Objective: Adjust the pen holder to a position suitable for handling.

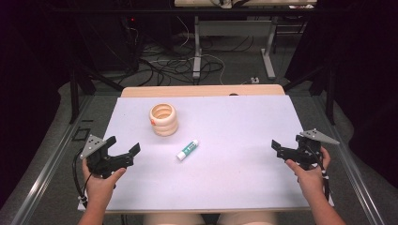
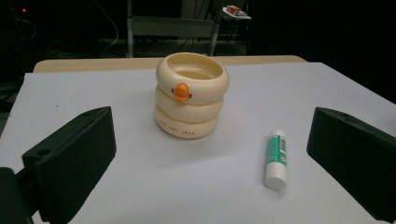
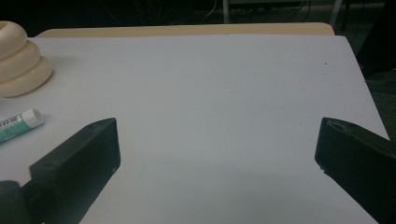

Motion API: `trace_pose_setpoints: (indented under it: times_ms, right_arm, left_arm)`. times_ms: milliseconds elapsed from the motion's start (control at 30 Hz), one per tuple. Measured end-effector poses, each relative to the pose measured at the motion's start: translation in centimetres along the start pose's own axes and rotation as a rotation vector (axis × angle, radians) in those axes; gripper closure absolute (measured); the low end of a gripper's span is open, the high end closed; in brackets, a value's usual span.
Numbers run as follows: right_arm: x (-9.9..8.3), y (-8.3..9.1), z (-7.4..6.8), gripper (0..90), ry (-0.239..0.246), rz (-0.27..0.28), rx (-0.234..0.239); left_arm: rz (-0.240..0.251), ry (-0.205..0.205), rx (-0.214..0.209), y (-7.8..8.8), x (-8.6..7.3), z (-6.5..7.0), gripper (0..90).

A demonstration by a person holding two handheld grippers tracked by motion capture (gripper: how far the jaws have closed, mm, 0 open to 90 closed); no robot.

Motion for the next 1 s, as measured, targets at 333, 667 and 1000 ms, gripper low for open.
trace_pose_setpoints:
  times_ms: [333,667,1000]
  right_arm:
    - [0.1,0.1,-0.2,0.2,0.004,0.004,0.002]
    - [0.1,0.2,-0.7,1.6,0.012,-0.006,0.016]
    - [0.1,0.3,-0.6,2.6,0.006,-0.008,0.017]
  left_arm:
    - [-0.001,0.021,-0.005,-0.9,0.7,0.3,1.7]
    - [-0.05,0.005,0.005,-3.4,2.5,0.6,5.8]
    - [-0.074,-0.02,0.047,-6.0,5.8,0.4,14.3]
Point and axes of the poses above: each handheld gripper's, and its own axes: y roughly backward along the jaws, x roughly out of its top, z roughly to its right, the point moved 9 cm from there along -y, roughly forward along the jaws, and after that the axes turned 5 degrees about z, right-handed, at the moved point
